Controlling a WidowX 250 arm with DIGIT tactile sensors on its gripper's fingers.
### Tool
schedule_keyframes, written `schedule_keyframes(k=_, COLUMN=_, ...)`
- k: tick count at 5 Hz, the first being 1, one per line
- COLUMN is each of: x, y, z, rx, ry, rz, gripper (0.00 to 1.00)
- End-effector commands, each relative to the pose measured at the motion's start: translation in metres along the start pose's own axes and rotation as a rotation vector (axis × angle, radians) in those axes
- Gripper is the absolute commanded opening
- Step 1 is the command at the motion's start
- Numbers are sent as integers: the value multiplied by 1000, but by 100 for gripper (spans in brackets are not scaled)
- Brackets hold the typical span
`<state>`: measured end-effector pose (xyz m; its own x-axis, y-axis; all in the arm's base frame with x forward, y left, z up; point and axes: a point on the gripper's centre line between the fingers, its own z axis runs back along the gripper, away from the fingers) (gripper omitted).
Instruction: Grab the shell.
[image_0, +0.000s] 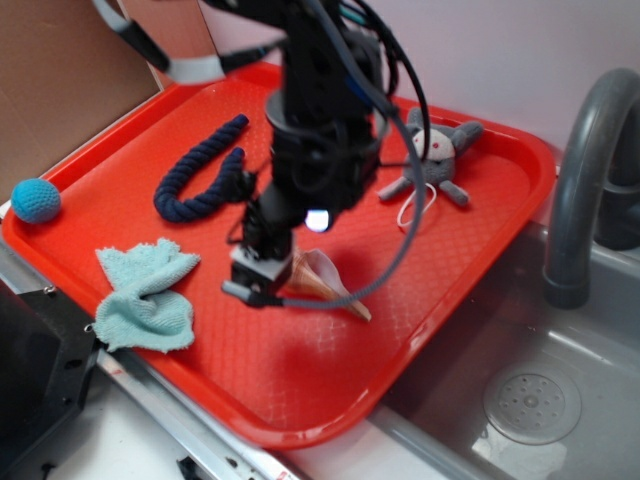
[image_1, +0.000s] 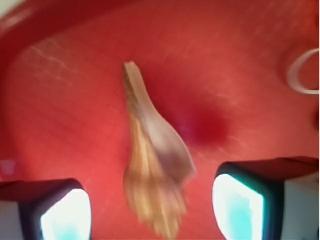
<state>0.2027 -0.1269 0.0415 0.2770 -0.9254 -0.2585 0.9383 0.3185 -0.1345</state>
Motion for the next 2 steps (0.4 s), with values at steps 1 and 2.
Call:
schedule_keyframes(k=1, x=3, y=-7, z=-16, rx=15, ry=38, rz=9, gripper=100)
schedule_keyframes(k=2, x=6, y=-10, z=-13, rx=22, ry=45, rz=-27, gripper=81)
